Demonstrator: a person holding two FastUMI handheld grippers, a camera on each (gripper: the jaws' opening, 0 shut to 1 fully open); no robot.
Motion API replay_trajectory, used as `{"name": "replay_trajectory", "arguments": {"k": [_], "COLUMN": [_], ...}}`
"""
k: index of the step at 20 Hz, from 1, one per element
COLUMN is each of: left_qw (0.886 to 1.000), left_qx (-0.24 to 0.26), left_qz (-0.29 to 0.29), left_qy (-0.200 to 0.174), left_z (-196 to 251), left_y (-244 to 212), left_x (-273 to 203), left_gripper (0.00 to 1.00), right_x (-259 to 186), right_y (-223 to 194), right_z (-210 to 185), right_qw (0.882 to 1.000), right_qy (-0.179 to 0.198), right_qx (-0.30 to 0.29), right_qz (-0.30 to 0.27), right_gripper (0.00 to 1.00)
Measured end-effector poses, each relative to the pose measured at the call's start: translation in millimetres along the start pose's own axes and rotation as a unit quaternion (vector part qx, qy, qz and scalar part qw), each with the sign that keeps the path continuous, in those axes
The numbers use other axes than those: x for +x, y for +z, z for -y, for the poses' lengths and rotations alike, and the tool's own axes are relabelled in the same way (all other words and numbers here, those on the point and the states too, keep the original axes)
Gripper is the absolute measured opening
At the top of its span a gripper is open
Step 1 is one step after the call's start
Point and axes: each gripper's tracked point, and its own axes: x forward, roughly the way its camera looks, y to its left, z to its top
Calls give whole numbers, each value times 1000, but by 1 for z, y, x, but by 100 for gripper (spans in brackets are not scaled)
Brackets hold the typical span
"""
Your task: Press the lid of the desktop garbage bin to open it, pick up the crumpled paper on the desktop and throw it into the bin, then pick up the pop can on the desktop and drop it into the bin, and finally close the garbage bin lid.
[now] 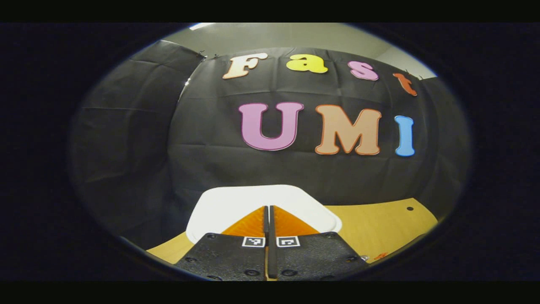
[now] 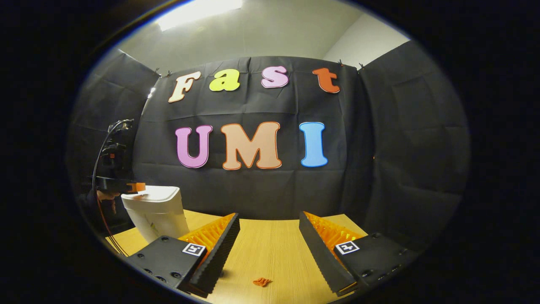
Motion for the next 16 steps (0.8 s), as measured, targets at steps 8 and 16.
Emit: {"name": "replay_trajectory", "arguments": {"k": [8, 16], "left_qw": [997, 995], "left_qx": [61, -15], "left_qz": [36, 103], "left_qy": [33, 2], "left_z": [-2, 7], "left_y": [-9, 59], "left_x": [1, -23], "left_gripper": [0, 33], "right_x": [0, 0], "right_y": [-3, 6], "right_z": [-19, -19], "right_qw": [999, 999], "right_qy": [16, 30], "right_qx": [-30, -19], "right_qz": [-7, 0], "right_gripper": [95, 96]}}
